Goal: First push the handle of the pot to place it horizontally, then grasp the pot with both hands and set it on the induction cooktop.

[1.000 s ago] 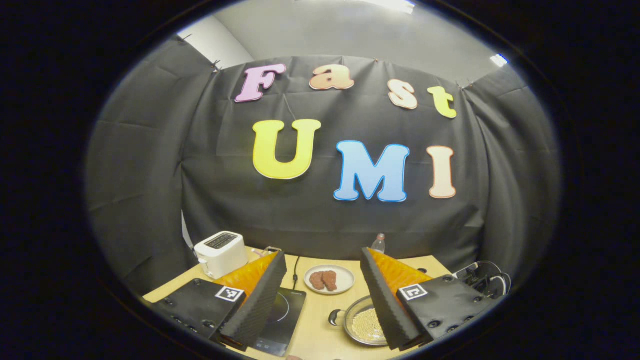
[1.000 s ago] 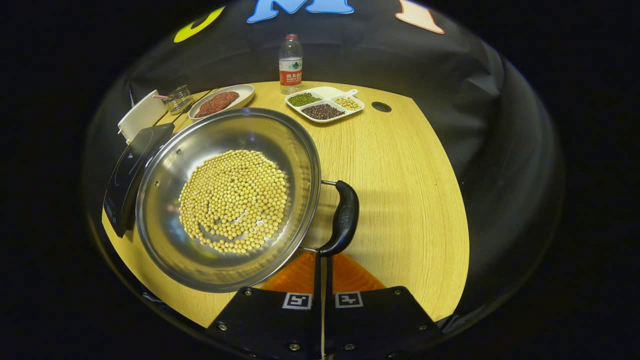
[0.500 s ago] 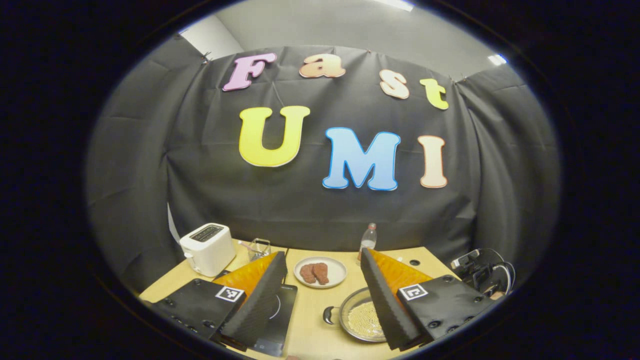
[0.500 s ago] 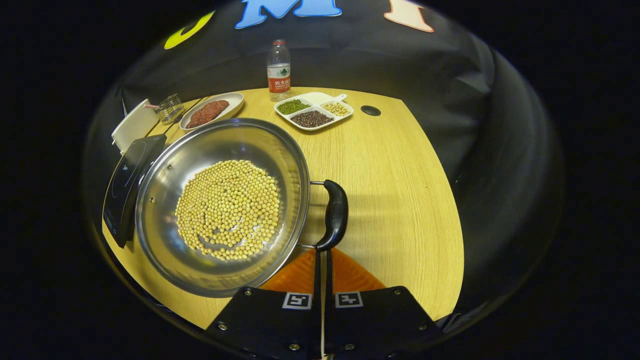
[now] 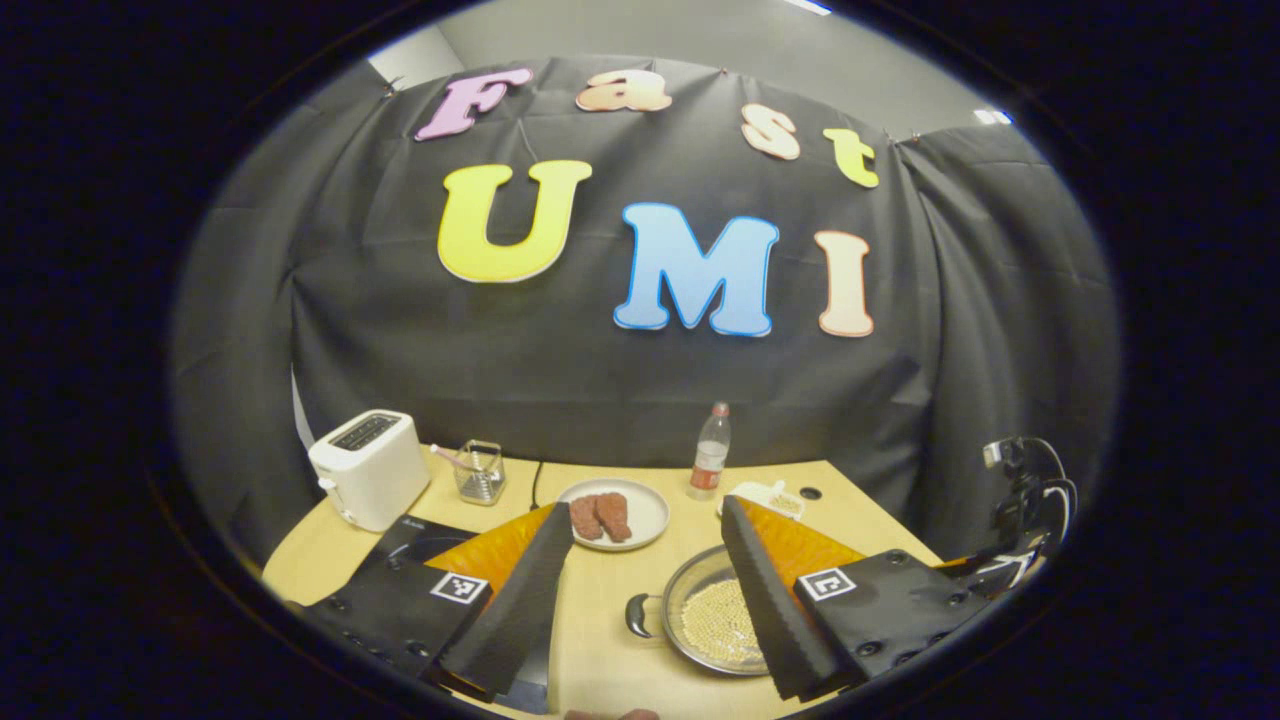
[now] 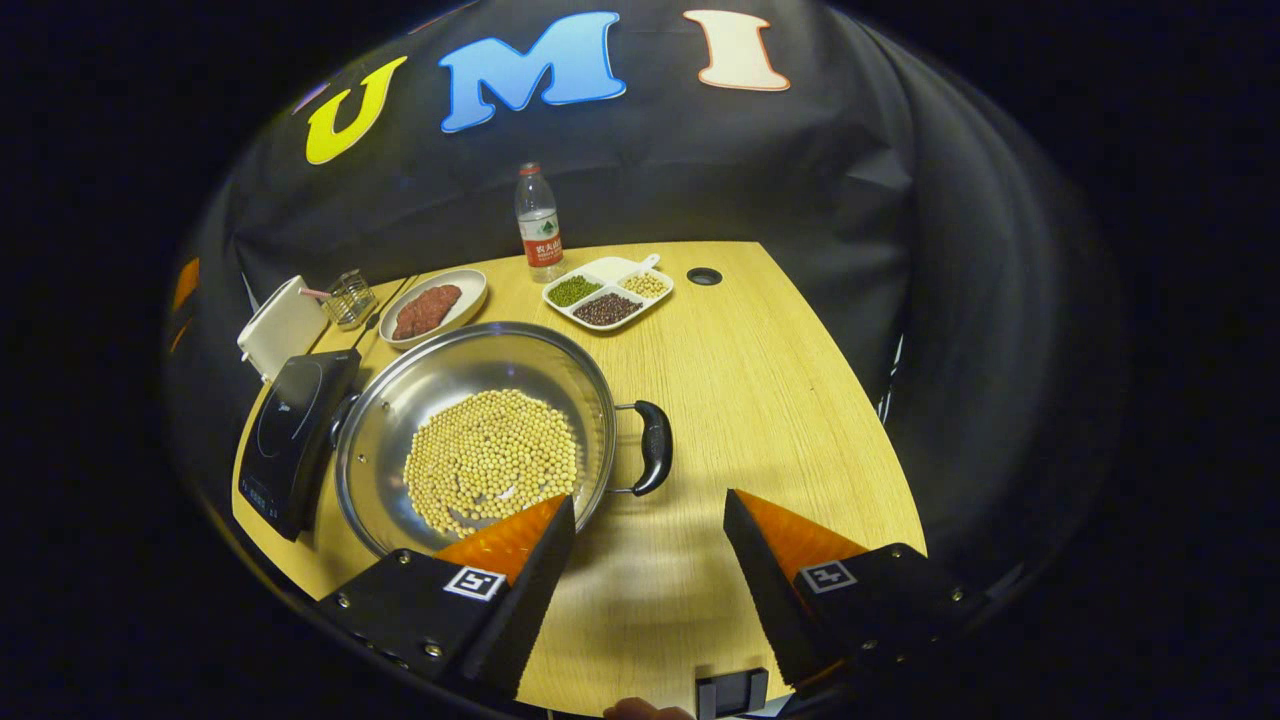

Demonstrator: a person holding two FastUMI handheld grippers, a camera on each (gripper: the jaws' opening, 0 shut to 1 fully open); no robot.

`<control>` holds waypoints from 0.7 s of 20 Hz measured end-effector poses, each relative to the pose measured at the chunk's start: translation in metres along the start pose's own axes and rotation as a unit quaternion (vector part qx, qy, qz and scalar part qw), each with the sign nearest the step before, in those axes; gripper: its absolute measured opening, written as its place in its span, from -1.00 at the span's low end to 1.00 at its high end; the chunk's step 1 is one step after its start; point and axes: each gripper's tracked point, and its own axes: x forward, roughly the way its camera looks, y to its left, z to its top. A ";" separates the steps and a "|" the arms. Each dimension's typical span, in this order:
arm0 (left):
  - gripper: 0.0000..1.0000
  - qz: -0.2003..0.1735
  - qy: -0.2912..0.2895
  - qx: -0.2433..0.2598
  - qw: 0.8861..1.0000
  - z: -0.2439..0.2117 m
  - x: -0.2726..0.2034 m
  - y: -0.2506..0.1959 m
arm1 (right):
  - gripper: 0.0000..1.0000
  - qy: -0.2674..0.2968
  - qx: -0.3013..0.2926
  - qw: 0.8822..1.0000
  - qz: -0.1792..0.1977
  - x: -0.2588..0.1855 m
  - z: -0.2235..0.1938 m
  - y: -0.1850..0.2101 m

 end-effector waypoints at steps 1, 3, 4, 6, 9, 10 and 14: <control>0.90 -0.001 0.014 0.005 1.000 -0.016 0.007 0.001 | 0.82 -0.005 0.002 1.000 -0.001 0.001 0.000 0.000; 0.92 -0.009 0.047 0.014 0.999 -0.050 0.023 -0.004 | 0.83 -0.010 0.003 1.000 -0.005 0.007 0.002 -0.001; 0.94 -0.014 0.062 0.021 0.998 -0.065 0.033 -0.006 | 0.83 -0.009 0.002 1.000 -0.007 0.012 0.002 0.000; 0.92 -0.017 0.093 0.032 0.995 -0.095 0.053 -0.003 | 0.83 -0.003 -0.003 1.000 -0.012 0.023 0.000 -0.001; 0.95 -0.013 0.126 0.024 0.992 -0.130 0.079 0.002 | 0.84 0.002 -0.011 1.000 -0.019 0.042 -0.002 -0.001; 0.95 -0.008 0.136 0.015 0.990 -0.142 0.084 0.003 | 0.84 0.001 -0.012 1.000 -0.021 0.047 -0.001 0.000; 0.92 0.003 0.164 0.004 0.986 -0.178 0.106 0.009 | 0.84 0.005 -0.008 0.999 -0.032 0.069 -0.002 0.003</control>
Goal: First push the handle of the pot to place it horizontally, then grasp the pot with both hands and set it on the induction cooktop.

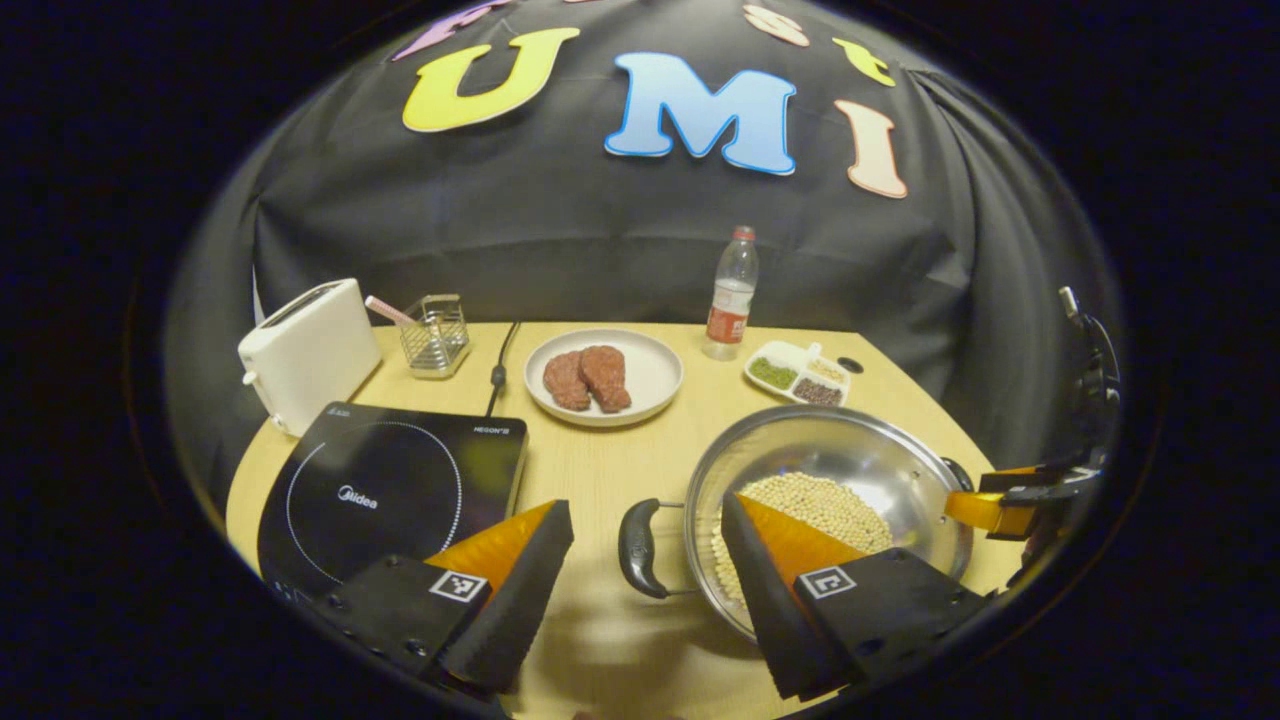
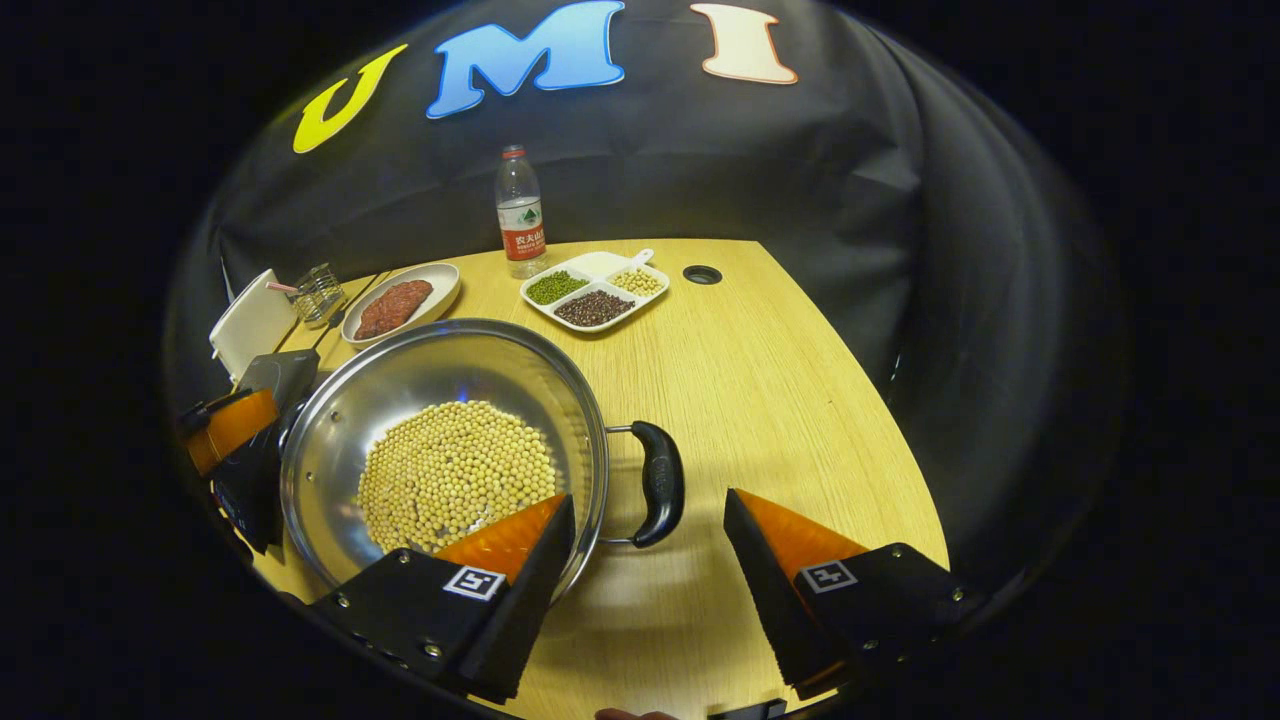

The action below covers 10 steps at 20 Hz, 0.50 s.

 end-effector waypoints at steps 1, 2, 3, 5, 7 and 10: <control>0.92 0.000 0.006 -0.001 1.000 -0.005 0.006 0.001 | 0.84 0.002 0.003 1.000 0.000 0.004 -0.001 0.001; 0.92 -0.001 0.012 -0.001 1.000 -0.010 0.011 0.000 | 0.84 0.004 0.006 1.000 -0.001 0.008 -0.001 0.002; 0.95 -0.002 0.019 0.002 1.000 -0.015 0.016 0.001 | 0.83 0.006 0.010 1.000 0.000 0.012 -0.002 0.003; 0.99 -0.005 0.028 0.011 1.000 -0.021 0.025 -0.001 | 0.83 0.009 0.014 1.000 0.002 0.019 -0.003 0.005; 0.95 -0.010 0.037 0.020 0.999 -0.028 0.031 -0.002 | 0.84 0.012 0.014 1.000 -0.002 0.025 -0.004 0.004; 0.99 -0.016 0.051 0.018 0.998 -0.036 0.039 -0.003 | 0.76 0.014 0.020 1.000 -0.005 0.032 -0.003 0.002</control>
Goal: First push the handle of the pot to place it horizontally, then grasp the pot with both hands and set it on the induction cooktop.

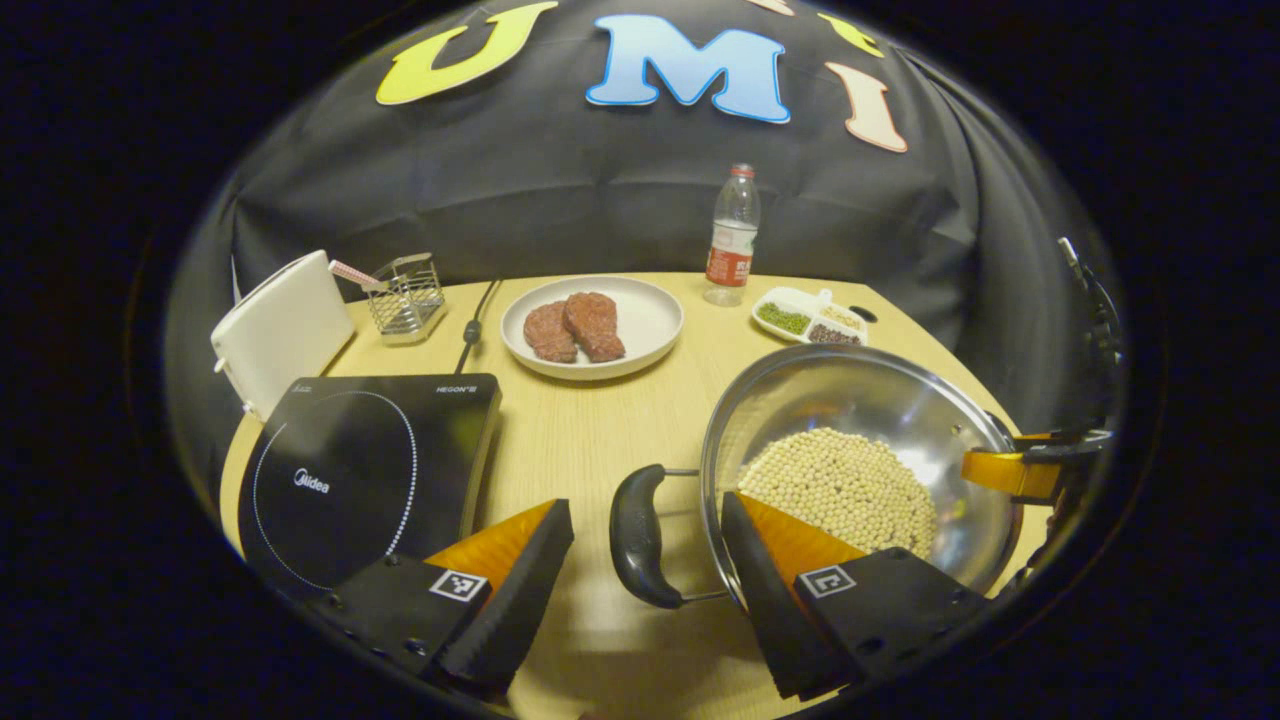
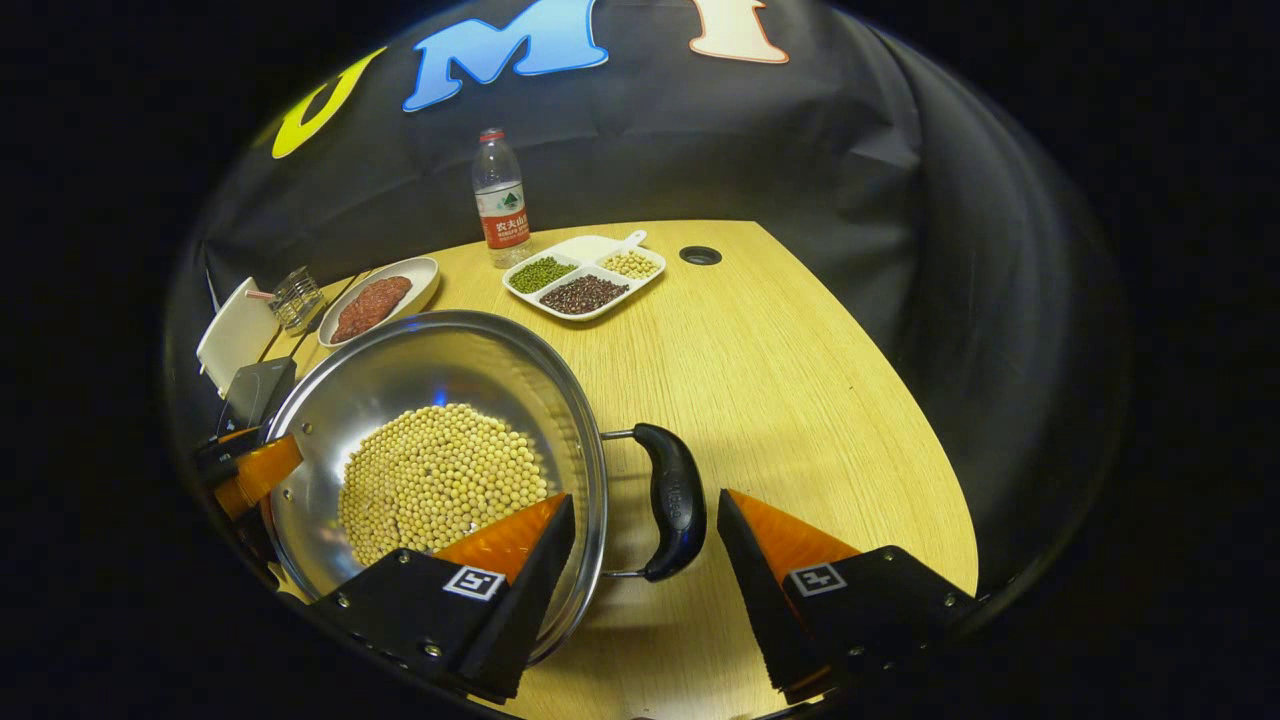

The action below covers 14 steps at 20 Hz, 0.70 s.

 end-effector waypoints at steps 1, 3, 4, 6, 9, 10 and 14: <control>0.99 -0.006 0.003 -0.003 1.000 0.000 0.001 -0.003 | 0.74 0.003 0.000 1.000 -0.004 0.002 -0.002 -0.002; 0.75 -0.016 0.004 0.002 1.000 0.001 0.006 -0.008 | 0.65 0.005 0.009 1.000 0.011 0.004 -0.001 0.004; 0.76 -0.020 0.004 0.010 1.000 0.000 0.006 -0.012 | 0.53 0.008 0.006 1.000 0.012 0.006 -0.002 0.005; 0.45 -0.014 0.004 0.022 1.000 0.001 0.005 -0.010 | 0.41 0.009 0.001 1.000 0.017 0.002 0.002 0.007; 0.32 -0.017 0.010 0.013 1.000 0.000 0.008 -0.010 | 0.22 0.013 0.014 0.999 0.026 0.006 -0.002 0.009; 0.41 -0.015 0.011 0.017 1.000 0.002 0.006 -0.009 | 0.12 0.011 0.020 0.999 0.026 0.000 0.000 0.009; 0.30 -0.009 0.016 0.015 1.000 0.003 0.011 -0.008 | 0.12 0.010 0.012 1.000 0.024 0.005 0.000 0.010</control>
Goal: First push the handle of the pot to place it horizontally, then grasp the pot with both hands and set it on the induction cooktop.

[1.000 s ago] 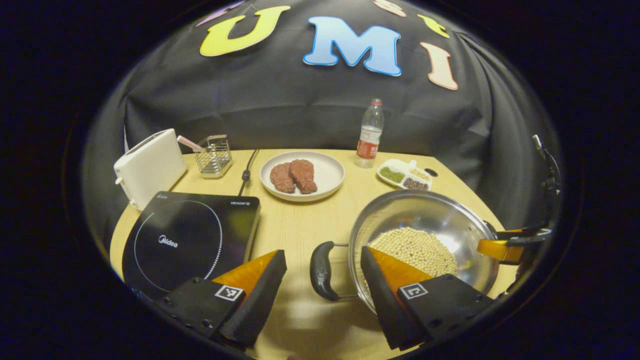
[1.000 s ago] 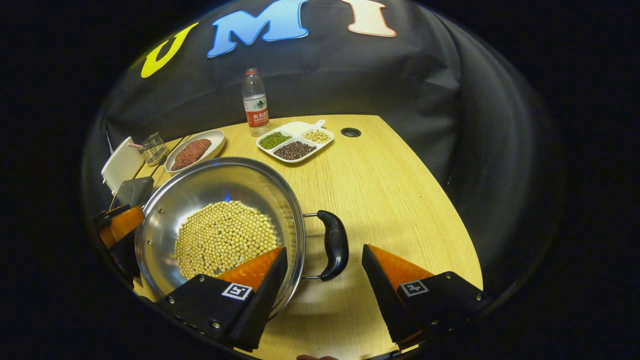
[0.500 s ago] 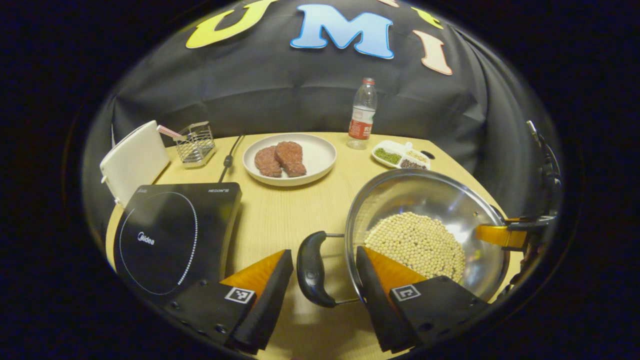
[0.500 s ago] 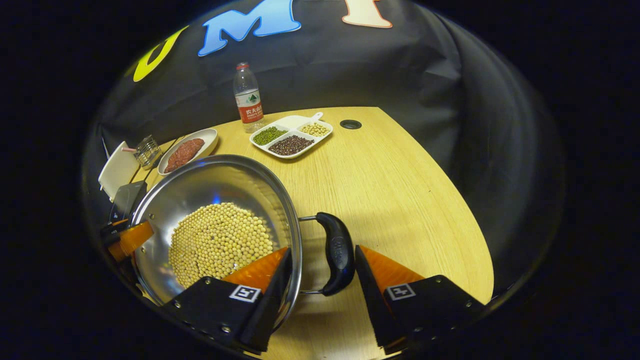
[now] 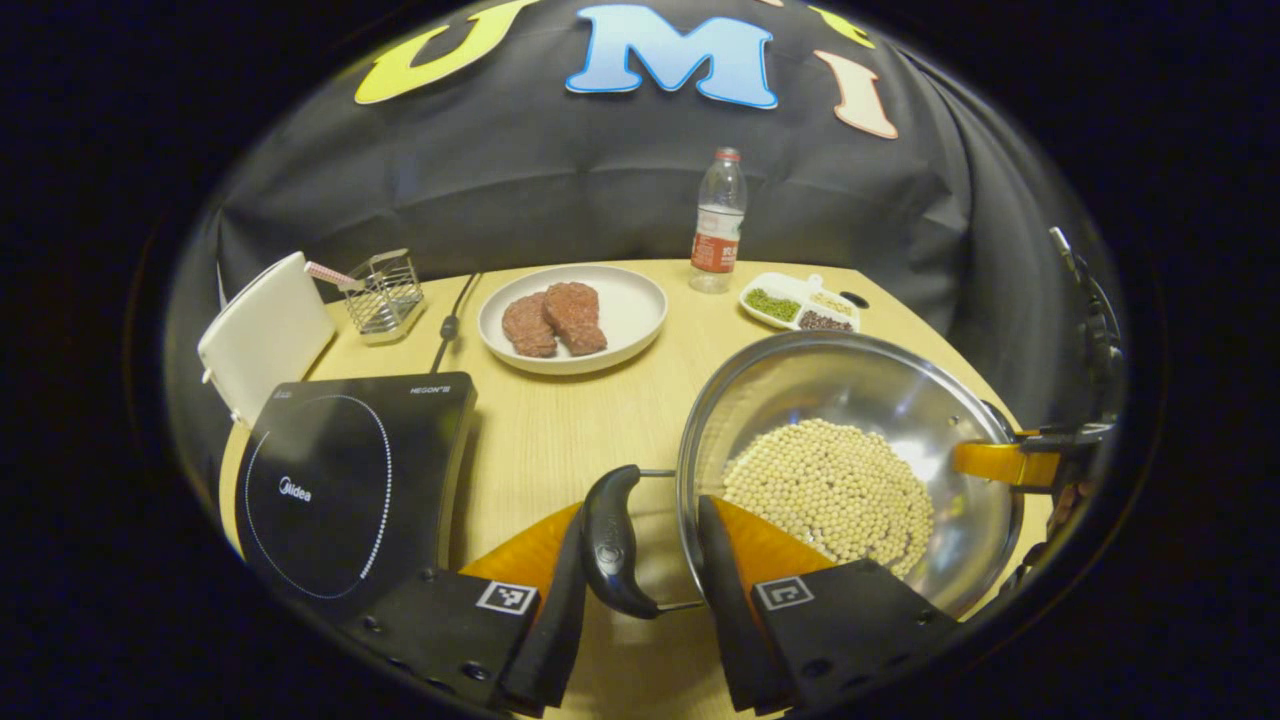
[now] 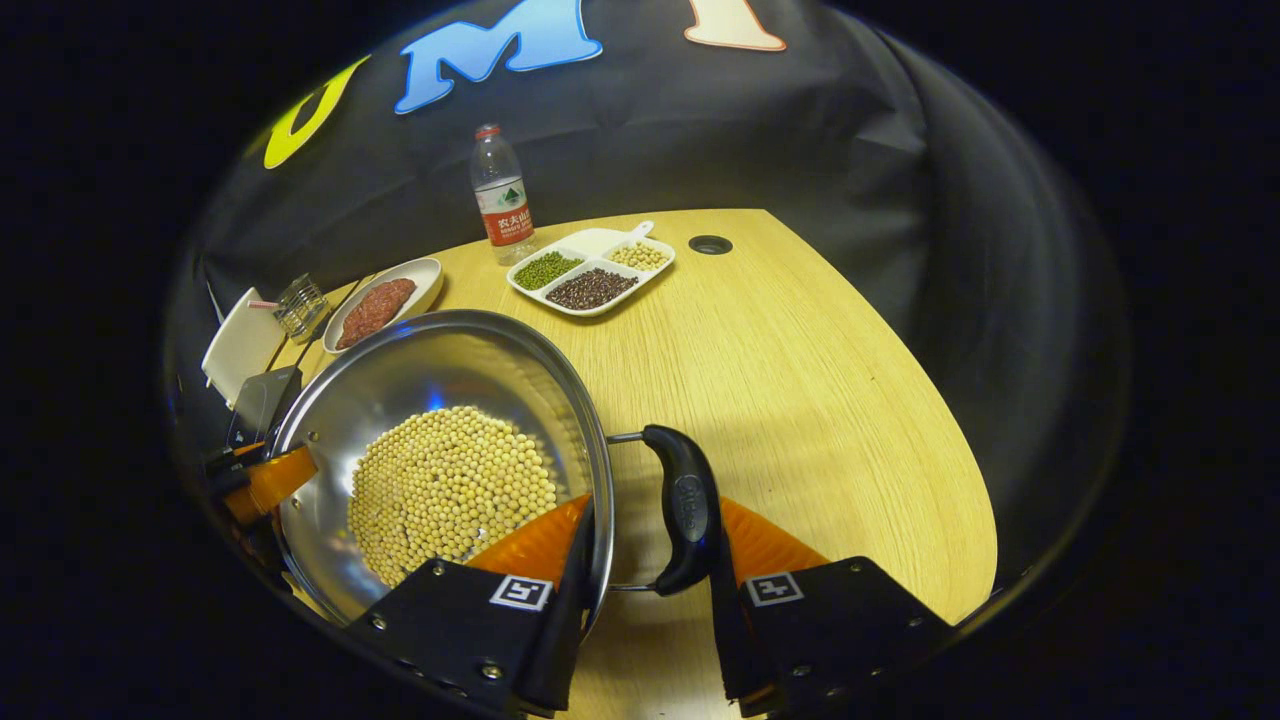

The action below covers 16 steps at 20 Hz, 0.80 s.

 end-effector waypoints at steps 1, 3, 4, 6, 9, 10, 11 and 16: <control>0.21 0.002 0.000 0.003 1.000 0.000 -0.001 0.001 | 0.12 -0.001 -0.003 1.000 -0.001 0.000 0.001 0.000; 0.24 0.001 0.003 0.001 1.000 -0.002 -0.001 0.002 | 0.11 -0.001 -0.007 1.000 -0.001 -0.001 0.001 0.001; 0.17 0.001 0.005 -0.001 1.000 -0.001 -0.002 0.003 | 0.12 0.000 -0.006 1.000 0.000 -0.001 0.002 0.003; 0.17 0.003 0.003 0.001 1.000 0.004 -0.006 0.006 | 0.11 0.001 -0.006 1.000 0.002 -0.002 0.002 0.006; 0.17 0.005 -0.006 0.002 1.000 0.016 -0.022 0.015 | 0.01 -0.006 -0.002 1.000 0.005 -0.015 0.008 0.016; 0.17 0.006 -0.008 0.001 1.000 0.020 -0.027 0.019 | 0.10 -0.008 -0.002 1.000 0.005 -0.020 0.011 0.020; 0.17 0.007 -0.011 0.000 1.000 0.023 -0.032 0.023 | 0.10 -0.011 -0.004 1.000 0.005 -0.026 0.013 0.024; 0.24 0.010 -0.019 -0.004 1.000 0.035 -0.062 0.049 | 0.11 -0.021 -0.011 1.000 0.008 -0.051 0.023 0.051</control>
